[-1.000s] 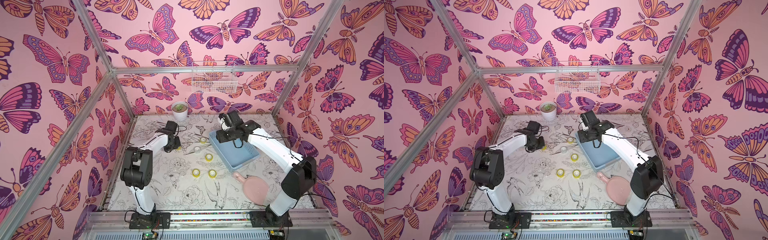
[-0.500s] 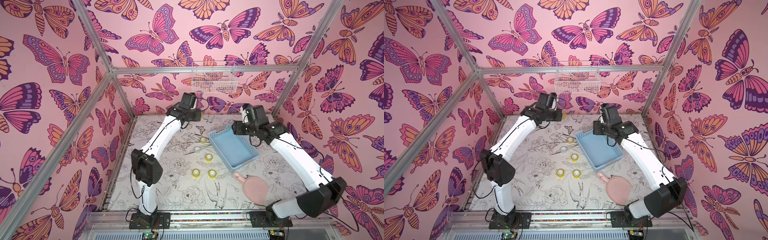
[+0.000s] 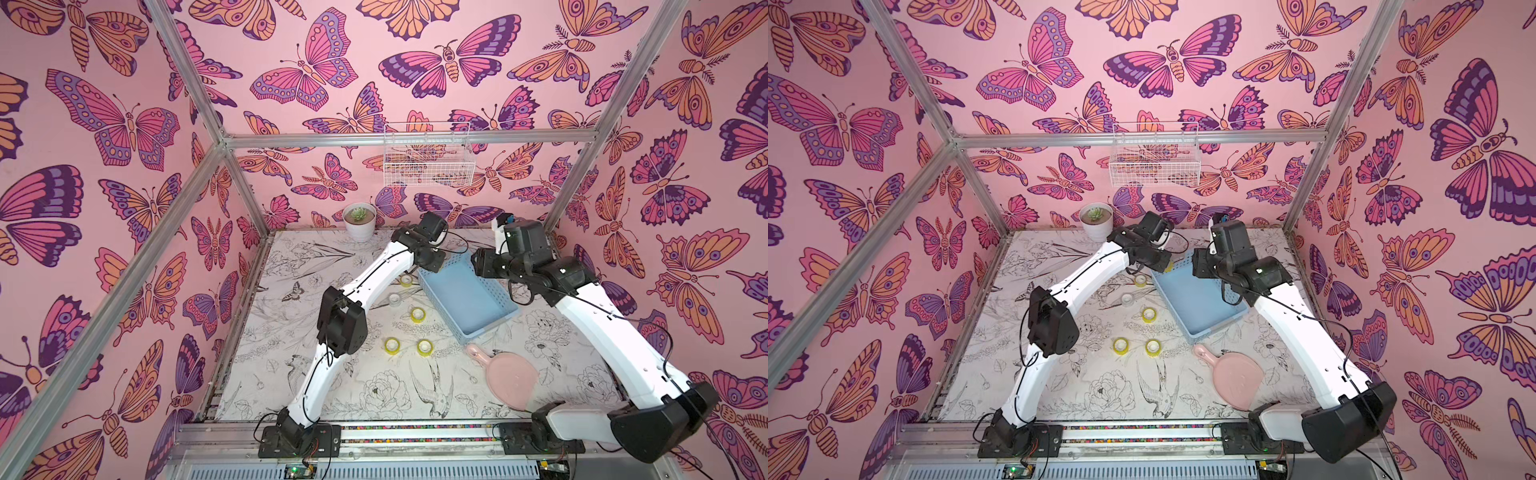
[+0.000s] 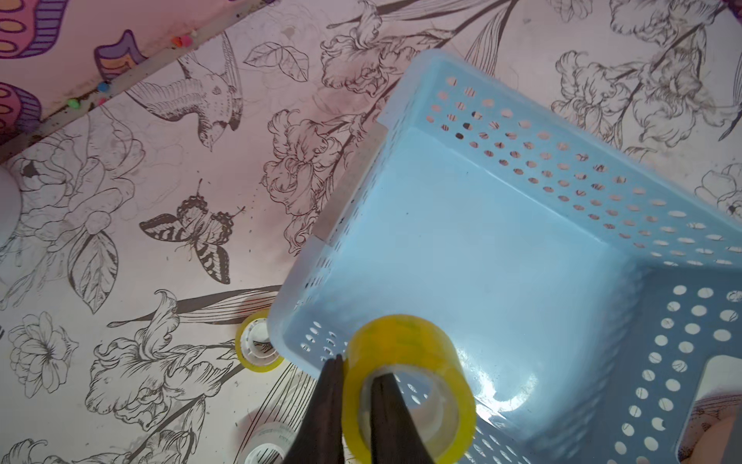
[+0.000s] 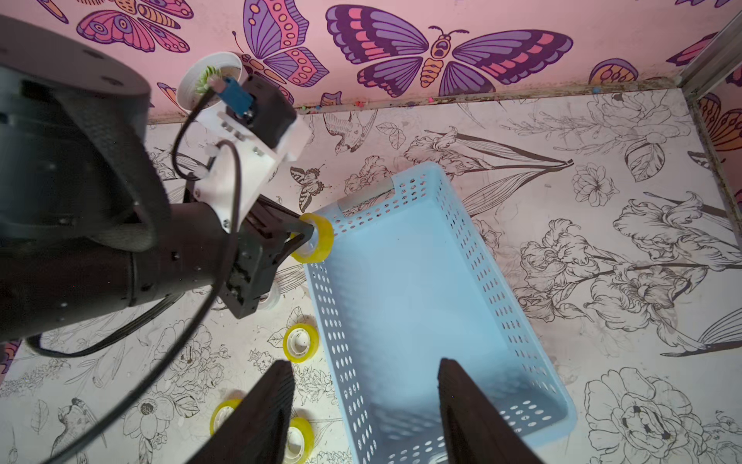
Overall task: Put the transparent tape into the storage box
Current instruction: Place the tape in the storage box.
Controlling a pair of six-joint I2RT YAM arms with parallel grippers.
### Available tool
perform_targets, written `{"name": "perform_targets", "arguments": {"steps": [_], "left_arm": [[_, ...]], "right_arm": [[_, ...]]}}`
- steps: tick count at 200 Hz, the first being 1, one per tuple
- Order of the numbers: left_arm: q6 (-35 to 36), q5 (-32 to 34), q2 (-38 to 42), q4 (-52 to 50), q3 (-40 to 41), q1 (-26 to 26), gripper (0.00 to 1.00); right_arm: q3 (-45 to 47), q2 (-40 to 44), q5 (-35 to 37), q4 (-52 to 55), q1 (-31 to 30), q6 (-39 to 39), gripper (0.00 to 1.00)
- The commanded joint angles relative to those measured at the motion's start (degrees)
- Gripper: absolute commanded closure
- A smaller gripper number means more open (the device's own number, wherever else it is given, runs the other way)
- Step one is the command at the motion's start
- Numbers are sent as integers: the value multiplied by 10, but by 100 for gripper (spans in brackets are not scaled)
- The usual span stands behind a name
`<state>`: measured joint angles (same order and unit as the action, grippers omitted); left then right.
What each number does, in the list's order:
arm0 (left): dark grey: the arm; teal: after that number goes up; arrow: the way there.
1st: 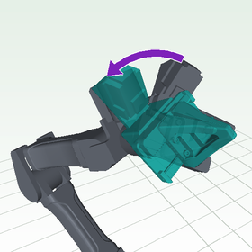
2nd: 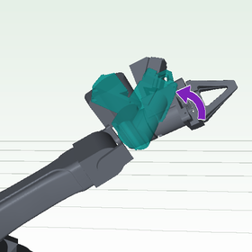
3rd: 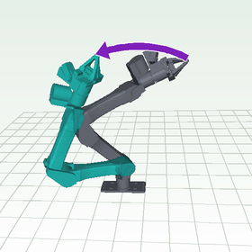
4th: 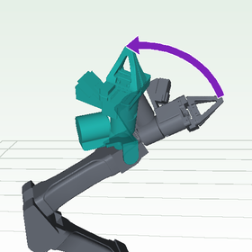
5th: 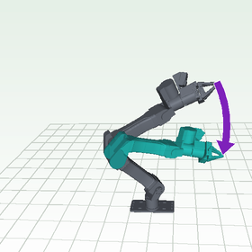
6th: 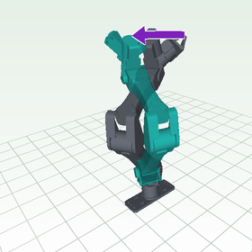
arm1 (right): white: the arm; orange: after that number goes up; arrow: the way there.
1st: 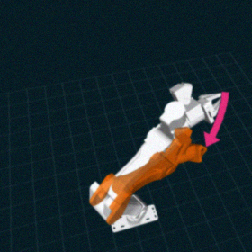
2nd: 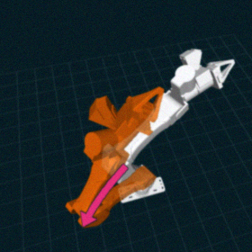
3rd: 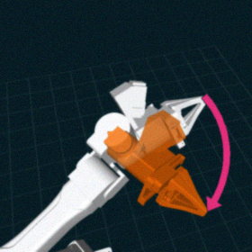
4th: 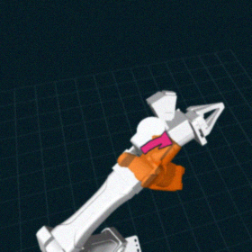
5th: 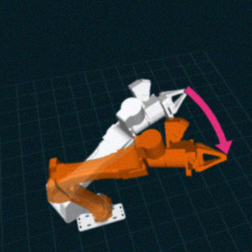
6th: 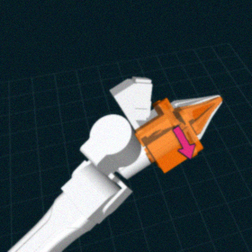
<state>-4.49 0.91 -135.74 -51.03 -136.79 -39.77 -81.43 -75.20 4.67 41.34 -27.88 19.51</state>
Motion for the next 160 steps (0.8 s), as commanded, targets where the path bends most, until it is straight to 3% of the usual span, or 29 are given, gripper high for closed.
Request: {"name": "perform_targets", "arguments": {"steps": [1,60,160], "left_arm": [[19,12,-29,3,-29,-11,100],[24,31,-104,17,-81,-23,100],[21,63,-174,29,-90,-36,100]], "right_arm": [[13,24,5,-9,2,0,38],[37,58,-2,-5,2,-12,37],[59,66,-18,7,2,-21,36]]}}
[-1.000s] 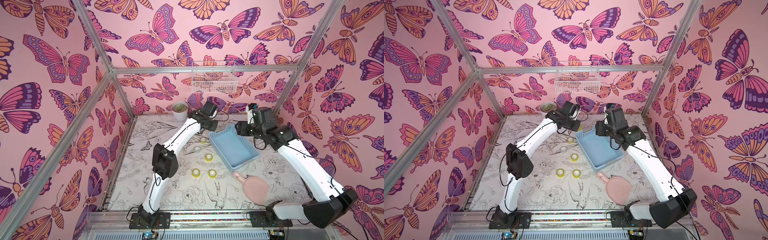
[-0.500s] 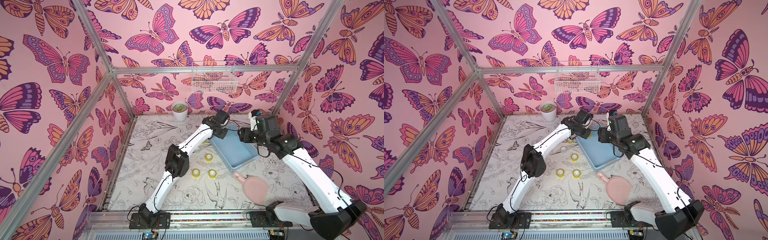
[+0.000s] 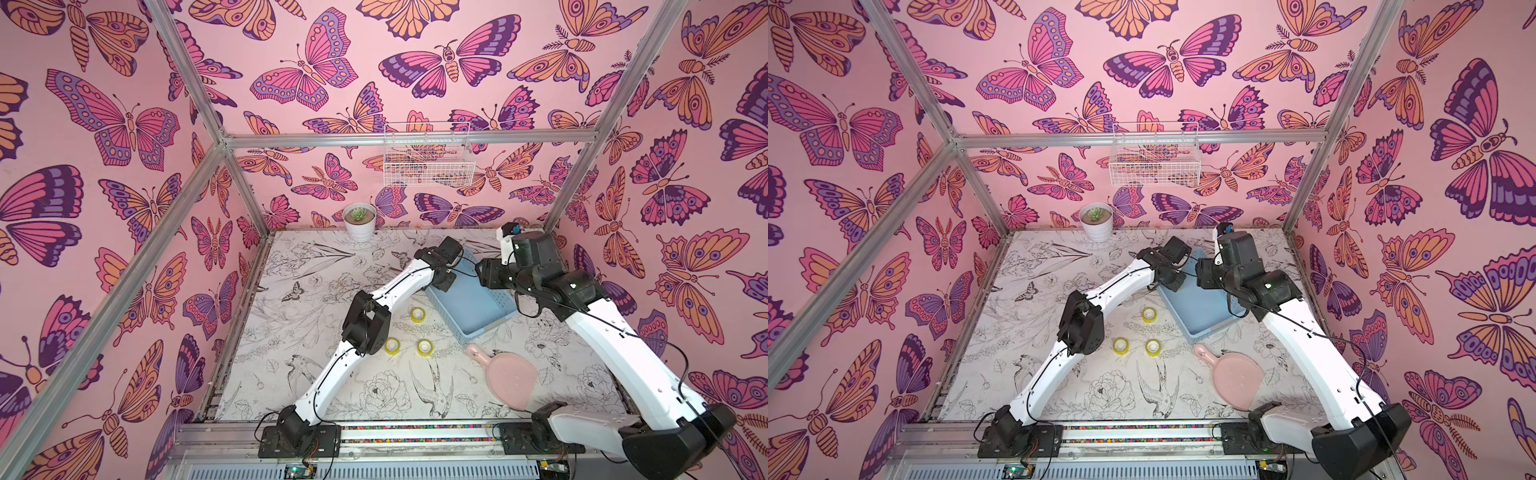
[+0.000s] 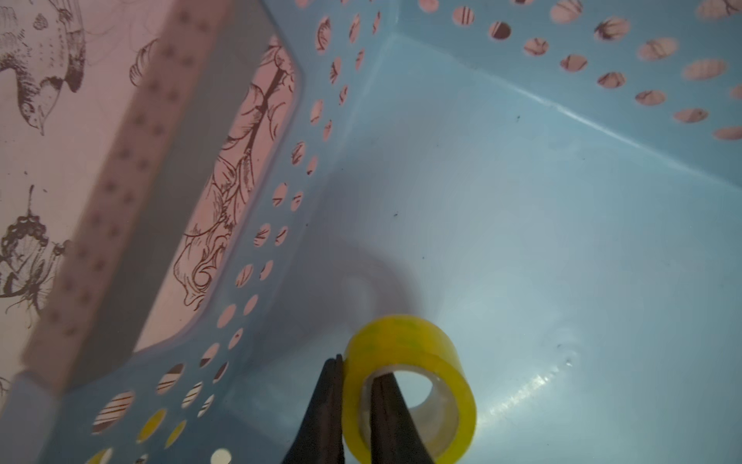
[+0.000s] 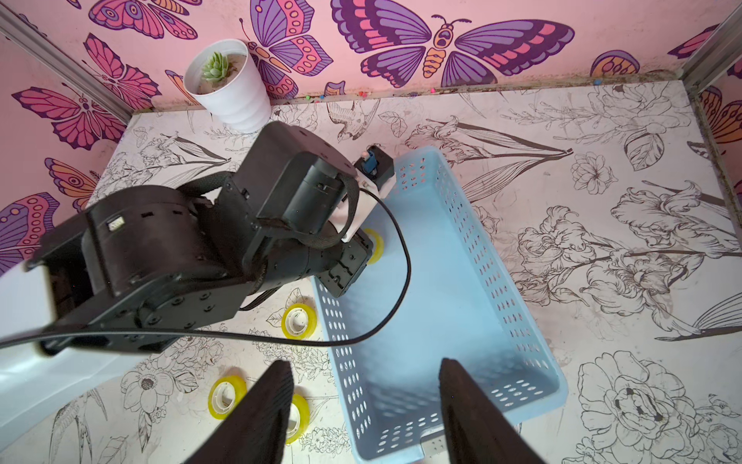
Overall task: Put the transparent tape into the storage box
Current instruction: Place the tape in the storage box.
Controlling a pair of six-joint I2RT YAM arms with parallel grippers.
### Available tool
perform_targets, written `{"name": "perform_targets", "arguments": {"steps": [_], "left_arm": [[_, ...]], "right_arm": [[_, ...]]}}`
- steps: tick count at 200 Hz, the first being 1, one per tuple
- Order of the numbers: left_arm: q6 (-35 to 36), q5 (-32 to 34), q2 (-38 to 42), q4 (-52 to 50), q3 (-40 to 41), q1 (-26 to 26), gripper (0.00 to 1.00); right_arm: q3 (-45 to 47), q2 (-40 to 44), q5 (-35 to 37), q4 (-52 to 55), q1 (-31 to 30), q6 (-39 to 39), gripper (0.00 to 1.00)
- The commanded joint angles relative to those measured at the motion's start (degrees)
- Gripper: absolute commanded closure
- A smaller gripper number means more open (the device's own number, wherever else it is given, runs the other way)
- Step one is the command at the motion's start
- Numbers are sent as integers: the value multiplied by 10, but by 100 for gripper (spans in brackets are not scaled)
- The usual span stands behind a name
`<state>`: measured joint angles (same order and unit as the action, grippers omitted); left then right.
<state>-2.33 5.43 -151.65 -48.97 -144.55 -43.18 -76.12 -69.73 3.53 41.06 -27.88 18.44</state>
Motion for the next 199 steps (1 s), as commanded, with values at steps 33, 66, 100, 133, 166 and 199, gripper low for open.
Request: {"name": "perform_targets", "arguments": {"steps": [33,66,100,133,166,199], "left_arm": [[-6,28,-20,9,-12,-1,100],[-7,33,-21,8,-11,-1,92],[-5,35,-18,9,-11,-1,87],[-2,38,-17,9,-11,-1,83],[0,38,-15,9,-11,-1,82],[2,38,-11,11,-11,0,80]], "right_arm": [[9,12,-6,11,2,-13,34],[8,11,-5,11,2,-13,32],[7,10,-6,11,2,-11,32],[7,8,-7,9,2,-9,31],[7,6,-8,5,2,-6,31],[6,5,-10,3,2,-5,31]]}}
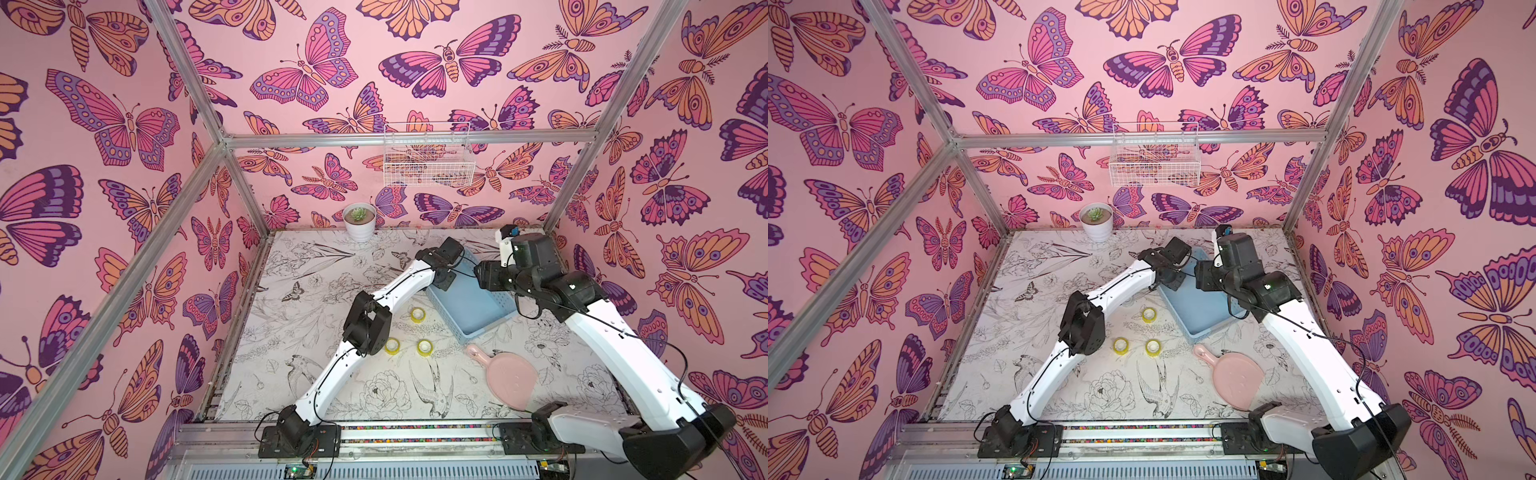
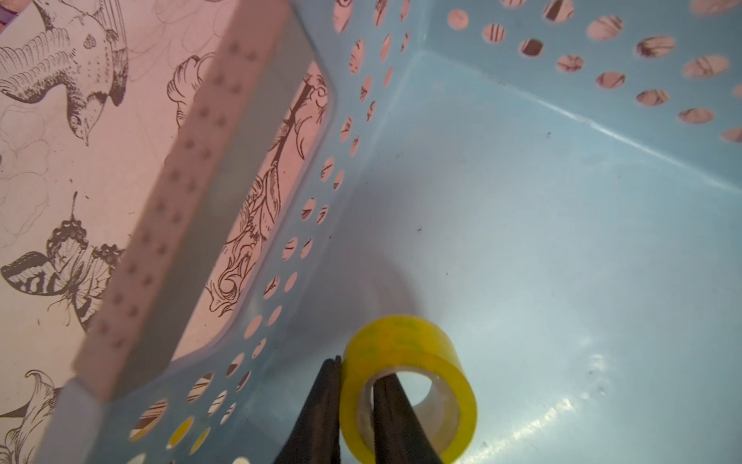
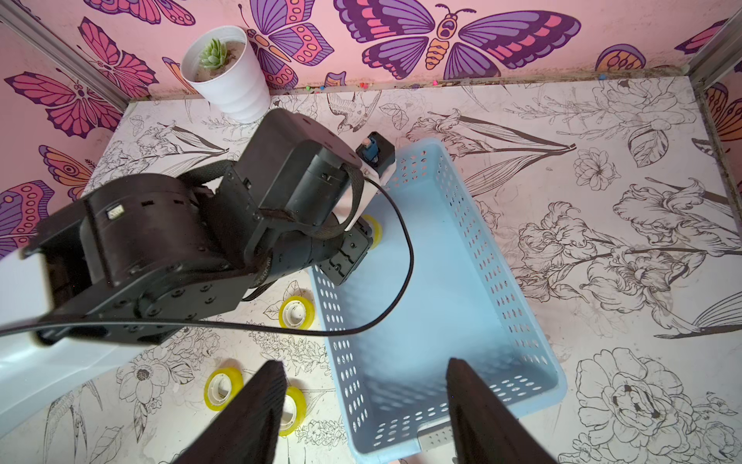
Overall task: Put the transparent tape into the storage box
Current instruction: Place the tape in the storage box, then pick up the tape from the center of the board.
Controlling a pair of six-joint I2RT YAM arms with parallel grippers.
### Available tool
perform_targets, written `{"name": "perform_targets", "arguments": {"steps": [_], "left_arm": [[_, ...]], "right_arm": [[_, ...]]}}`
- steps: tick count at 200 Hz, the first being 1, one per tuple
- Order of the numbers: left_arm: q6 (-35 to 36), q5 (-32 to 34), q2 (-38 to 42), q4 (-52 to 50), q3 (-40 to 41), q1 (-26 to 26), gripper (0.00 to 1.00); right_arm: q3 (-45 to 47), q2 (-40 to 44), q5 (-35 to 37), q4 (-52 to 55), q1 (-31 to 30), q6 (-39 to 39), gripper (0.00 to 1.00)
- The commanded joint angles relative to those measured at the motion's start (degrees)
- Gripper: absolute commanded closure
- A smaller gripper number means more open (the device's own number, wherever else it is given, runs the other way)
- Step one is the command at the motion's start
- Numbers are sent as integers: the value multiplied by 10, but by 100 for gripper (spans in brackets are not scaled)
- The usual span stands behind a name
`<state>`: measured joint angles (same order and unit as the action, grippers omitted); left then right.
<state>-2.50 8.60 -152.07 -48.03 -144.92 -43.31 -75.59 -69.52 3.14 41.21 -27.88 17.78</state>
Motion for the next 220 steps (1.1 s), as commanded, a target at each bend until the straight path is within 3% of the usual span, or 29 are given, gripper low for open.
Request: {"name": "perform_targets", "arguments": {"steps": [1,40,123,175,220], "left_arm": [[4,6,-8,2,-7,2,80],[4,5,-7,3,-7,2,73],[-2,21,29,15,-7,2,72],[-29,48,135,20,17,12,69],[-102,101,296,19,171,57,68]], "right_arm": [[1,3,-6,1,2,2,31],[1,3,-10,0,2,4,30],[-4,3,-16,0,2,2,30],[-20,-15,-45,40,1,-24,30],[-20,-85,-170,62,-10,-53,32]]}}
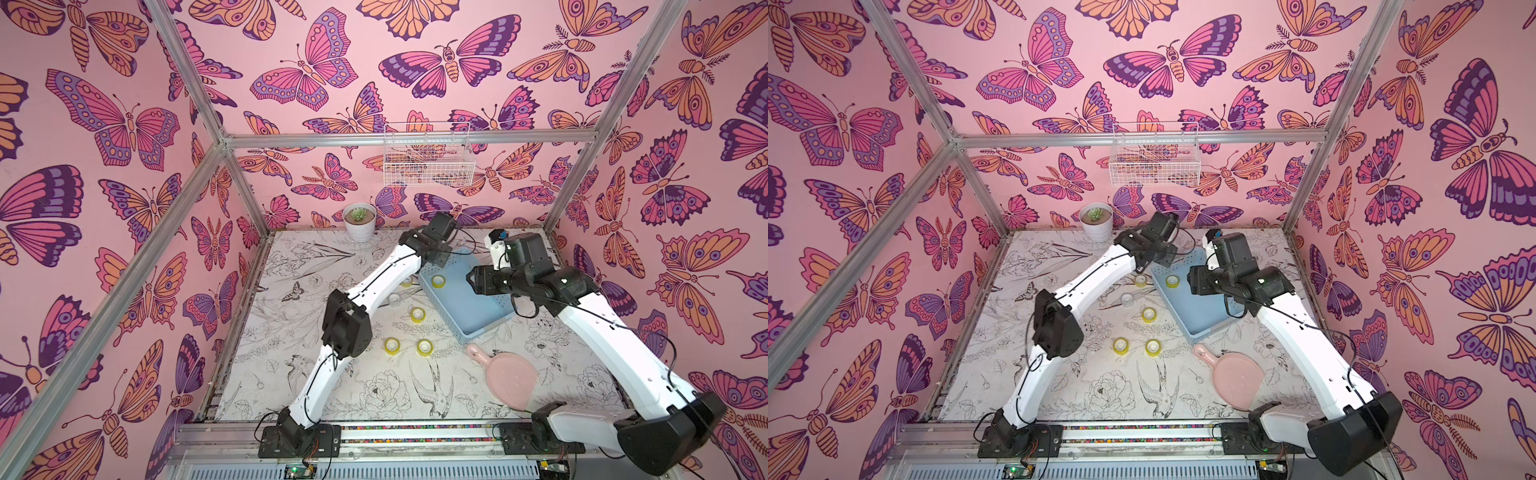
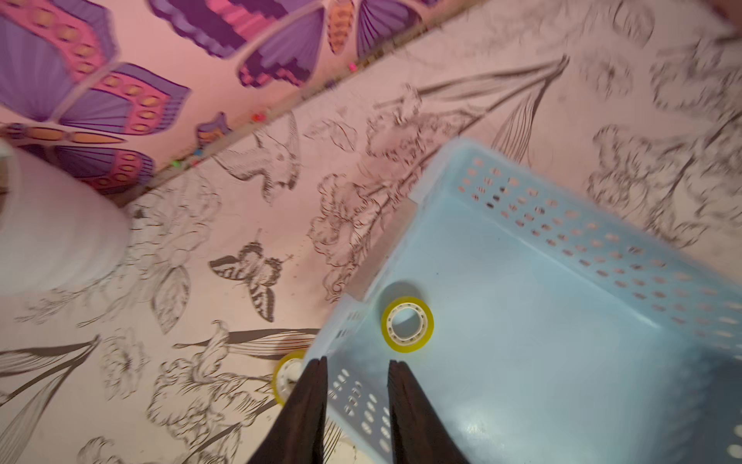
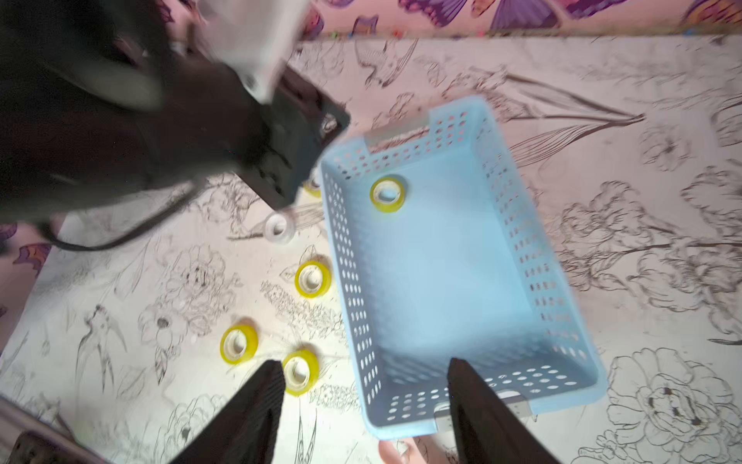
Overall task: Put the transparent tape into the storage box
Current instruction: Pick up the tape from the center of the board.
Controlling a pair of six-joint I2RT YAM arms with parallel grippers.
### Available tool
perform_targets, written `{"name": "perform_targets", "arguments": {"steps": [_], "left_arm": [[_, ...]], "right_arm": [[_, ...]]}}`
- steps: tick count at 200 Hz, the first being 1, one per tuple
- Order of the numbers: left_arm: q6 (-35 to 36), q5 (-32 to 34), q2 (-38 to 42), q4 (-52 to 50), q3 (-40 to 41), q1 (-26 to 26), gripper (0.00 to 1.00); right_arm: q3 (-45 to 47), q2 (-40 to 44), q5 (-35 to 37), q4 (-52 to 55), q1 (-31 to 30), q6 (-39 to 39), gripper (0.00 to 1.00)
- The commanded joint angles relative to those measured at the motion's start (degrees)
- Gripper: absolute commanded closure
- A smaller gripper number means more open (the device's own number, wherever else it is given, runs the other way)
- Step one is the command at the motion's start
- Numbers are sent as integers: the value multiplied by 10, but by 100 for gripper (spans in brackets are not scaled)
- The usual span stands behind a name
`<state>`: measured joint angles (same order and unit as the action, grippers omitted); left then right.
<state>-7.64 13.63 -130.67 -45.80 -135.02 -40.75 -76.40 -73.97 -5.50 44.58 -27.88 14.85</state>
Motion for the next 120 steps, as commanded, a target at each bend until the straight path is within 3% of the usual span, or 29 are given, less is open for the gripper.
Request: {"name": "perform_targets", "arguments": {"steps": [1,48,120], "left_arm": [[-52,53,86,-3,77,33,68],[-138,65,313,8,327,126,63],[-196,93,525,38,590,143,60]], "right_arm": [[-11,-42,-86,28,-11,-24,32],[-63,-179,-120,45,-115,-65,35],[-92,-365,-124,-7,-224,-71,38]]}}
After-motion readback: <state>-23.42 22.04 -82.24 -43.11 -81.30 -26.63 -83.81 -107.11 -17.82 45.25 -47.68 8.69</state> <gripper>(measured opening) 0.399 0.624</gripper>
